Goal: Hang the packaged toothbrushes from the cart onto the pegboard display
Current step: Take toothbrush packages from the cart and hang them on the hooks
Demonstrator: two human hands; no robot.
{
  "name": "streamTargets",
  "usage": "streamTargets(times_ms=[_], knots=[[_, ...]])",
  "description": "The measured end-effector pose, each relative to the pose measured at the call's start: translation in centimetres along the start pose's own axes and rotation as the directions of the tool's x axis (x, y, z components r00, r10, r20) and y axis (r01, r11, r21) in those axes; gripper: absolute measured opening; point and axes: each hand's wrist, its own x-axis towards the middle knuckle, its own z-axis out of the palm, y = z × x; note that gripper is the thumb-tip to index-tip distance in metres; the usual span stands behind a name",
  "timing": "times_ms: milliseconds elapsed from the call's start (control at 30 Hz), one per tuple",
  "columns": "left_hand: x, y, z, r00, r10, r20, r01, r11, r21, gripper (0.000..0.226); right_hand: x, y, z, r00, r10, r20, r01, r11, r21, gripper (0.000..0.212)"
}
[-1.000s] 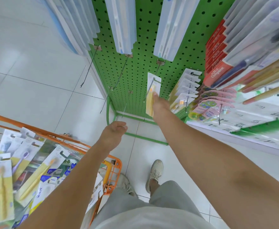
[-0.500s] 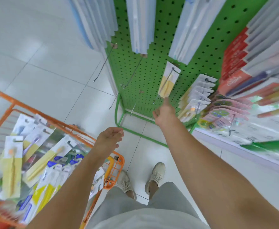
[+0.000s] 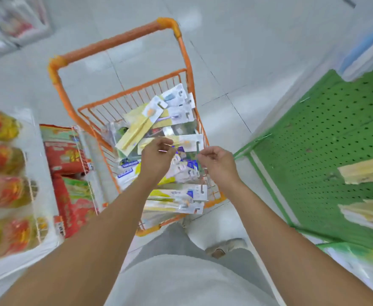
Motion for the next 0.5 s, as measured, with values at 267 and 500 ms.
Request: streamTargets(times_ms=[267,500], knots=[[7.2,-4.9,-7.5,1.0,0.0,0.011,-0.004,0.936,0.353,0.056,9.1,-2.6,6.5,0.995,-0.093,0.043,0.095,0.676,-0.731,0.06],[14.2,-7.5,-8.1,0.993,-0.045,0.107,-0.02,0.839,0.543,0.084,12.4,-0.5,5.8,0.982,-0.076,0.17,0.184,0.253,-0.95,0.045]])
